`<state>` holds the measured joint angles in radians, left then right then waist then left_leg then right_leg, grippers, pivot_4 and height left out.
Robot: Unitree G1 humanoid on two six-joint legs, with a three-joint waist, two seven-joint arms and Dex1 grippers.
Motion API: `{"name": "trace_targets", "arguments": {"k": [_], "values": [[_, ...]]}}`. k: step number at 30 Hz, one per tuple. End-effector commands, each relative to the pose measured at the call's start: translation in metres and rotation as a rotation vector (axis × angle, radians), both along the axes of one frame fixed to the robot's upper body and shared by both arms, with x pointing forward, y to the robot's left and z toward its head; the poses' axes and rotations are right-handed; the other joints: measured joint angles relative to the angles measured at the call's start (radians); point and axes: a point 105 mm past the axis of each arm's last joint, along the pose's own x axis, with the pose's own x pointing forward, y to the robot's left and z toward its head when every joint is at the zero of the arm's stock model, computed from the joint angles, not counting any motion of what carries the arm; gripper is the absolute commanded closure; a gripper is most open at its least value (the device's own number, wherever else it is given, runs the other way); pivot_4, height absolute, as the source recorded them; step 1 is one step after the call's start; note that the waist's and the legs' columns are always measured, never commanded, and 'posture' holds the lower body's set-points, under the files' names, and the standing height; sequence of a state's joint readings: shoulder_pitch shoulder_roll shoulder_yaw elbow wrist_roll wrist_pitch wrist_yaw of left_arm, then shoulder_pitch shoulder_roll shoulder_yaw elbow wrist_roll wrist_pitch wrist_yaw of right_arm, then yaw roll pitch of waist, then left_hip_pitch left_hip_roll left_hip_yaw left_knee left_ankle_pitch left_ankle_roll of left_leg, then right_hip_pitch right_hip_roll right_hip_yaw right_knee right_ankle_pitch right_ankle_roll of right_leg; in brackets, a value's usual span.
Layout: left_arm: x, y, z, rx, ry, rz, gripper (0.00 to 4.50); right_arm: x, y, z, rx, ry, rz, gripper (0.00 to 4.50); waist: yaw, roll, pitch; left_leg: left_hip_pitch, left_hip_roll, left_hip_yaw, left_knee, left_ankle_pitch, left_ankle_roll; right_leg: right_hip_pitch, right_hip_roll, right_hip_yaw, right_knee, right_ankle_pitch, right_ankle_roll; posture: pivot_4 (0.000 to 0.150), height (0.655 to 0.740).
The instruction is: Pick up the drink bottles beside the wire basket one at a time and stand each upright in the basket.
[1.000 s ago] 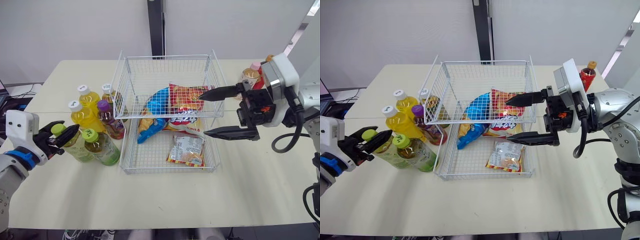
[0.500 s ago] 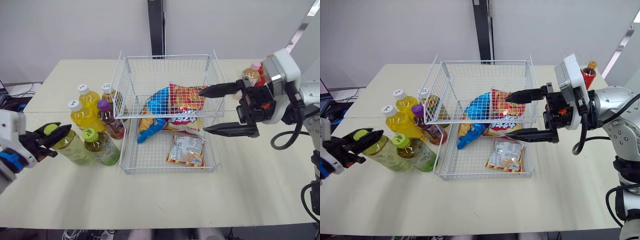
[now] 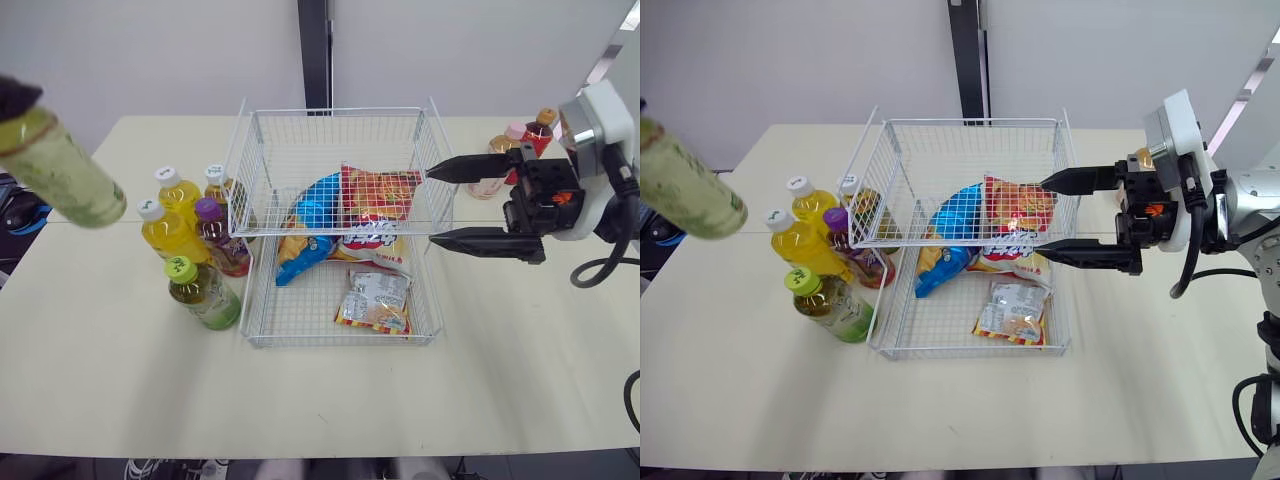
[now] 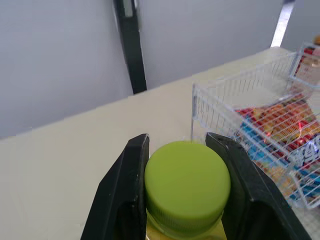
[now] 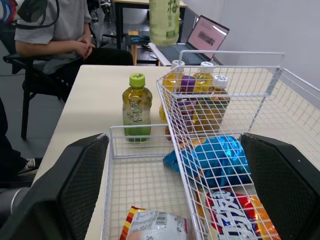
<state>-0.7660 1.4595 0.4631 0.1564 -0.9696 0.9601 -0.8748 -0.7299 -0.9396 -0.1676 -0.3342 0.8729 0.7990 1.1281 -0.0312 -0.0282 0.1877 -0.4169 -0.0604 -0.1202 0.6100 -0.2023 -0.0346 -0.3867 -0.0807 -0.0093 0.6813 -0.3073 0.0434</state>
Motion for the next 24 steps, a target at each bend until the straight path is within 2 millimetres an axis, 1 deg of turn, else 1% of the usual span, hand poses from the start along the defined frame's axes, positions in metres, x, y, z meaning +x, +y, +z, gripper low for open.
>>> {"name": "trace_targets", "arguments": {"k": [1, 5, 8, 12, 13, 18, 19, 22, 24], "values": [[0.014, -0.027, 0.029, -0.012, -0.077, -0.140, 3.12, -0.007, -0.009, 0.012, 0.023, -0.057, -0.043, 0.00, 0.007, -0.001, 0.000, 0.000, 0.000, 0.001, 0.001, 0.000, 0.000, 0.001, 0.001, -0.002, 0.001, 0.000, 0.000, 0.150, 0.7400], [0.033, -0.068, 0.055, -0.011, -0.082, -0.314, 3.12, -0.009, -0.019, 0.012, 0.042, -0.055, -0.110, 0.00, 0.002, -0.004, 0.002, -0.003, 0.002, 0.002, 0.004, 0.000, 0.000, 0.001, 0.004, -0.002, 0.001, 0.001, 0.002, 0.150, 0.7400], [0.048, -0.098, 0.060, 0.024, -0.055, -0.422, 3.12, -0.011, -0.022, 0.013, 0.061, -0.060, -0.147, 0.00, -0.008, -0.004, 0.002, -0.003, 0.002, 0.005, 0.005, 0.000, 0.000, 0.000, 0.004, 0.002, 0.000, 0.002, 0.003, 0.150, 0.7400], [0.071, -0.145, 0.055, 0.101, -0.043, -0.530, 3.12, -0.012, -0.025, 0.014, 0.080, -0.070, -0.194, 0.00, -0.018, -0.004, 0.003, -0.003, 0.003, 0.008, 0.005, 0.000, 0.000, -0.002, 0.004, 0.003, 0.001, 0.002, 0.003, 0.150, 0.7400], [0.076, -0.157, 0.055, 0.097, -0.045, -0.561, 3.12, -0.011, -0.026, 0.014, 0.081, -0.073, -0.211, 0.00, -0.020, -0.004, 0.003, -0.003, 0.003, 0.008, 0.005, 0.000, 0.000, -0.002, 0.004, 0.003, 0.001, 0.002, 0.003, 0.150, 0.7400], [0.091, -0.218, 0.041, 0.115, -0.035, -0.692, 3.12, -0.011, -0.038, 0.013, 0.093, -0.087, -0.313, 0.00, -0.018, -0.003, 0.004, -0.008, 0.002, 0.008, 0.011, -0.001, 0.002, -0.004, 0.003, 0.003, 0.001, 0.002, 0.003, 0.150, 0.7400], [0.094, -0.227, 0.037, 0.119, -0.032, -0.708, 3.12, -0.011, -0.039, 0.013, 0.095, -0.091, -0.328, 0.00, -0.018, -0.003, 0.004, -0.010, 0.002, 0.008, 0.014, -0.002, 0.004, -0.004, 0.003, 0.002, 0.001, 0.002, 0.003, 0.150, 0.7400], [0.102, -0.244, 0.028, 0.122, -0.022, -0.717, 3.12, -0.012, -0.043, 0.013, 0.103, -0.103, -0.365, 0.00, -0.020, -0.003, 0.004, -0.013, 0.001, 0.008, 0.018, -0.002, 0.004, -0.004, 0.002, 0.003, 0.001, 0.003, 0.004, 0.150, 0.7400], [0.111, -0.254, 0.017, 0.138, -0.011, -0.707, 3.12, -0.012, -0.044, 0.014, 0.116, -0.112, -0.391, 0.00, -0.020, -0.003, 0.004, -0.013, 0.000, 0.009, 0.018, -0.002, 0.005, -0.004, 0.002, 0.003, 0.001, 0.003, 0.005, 0.150, 0.7400]]}}
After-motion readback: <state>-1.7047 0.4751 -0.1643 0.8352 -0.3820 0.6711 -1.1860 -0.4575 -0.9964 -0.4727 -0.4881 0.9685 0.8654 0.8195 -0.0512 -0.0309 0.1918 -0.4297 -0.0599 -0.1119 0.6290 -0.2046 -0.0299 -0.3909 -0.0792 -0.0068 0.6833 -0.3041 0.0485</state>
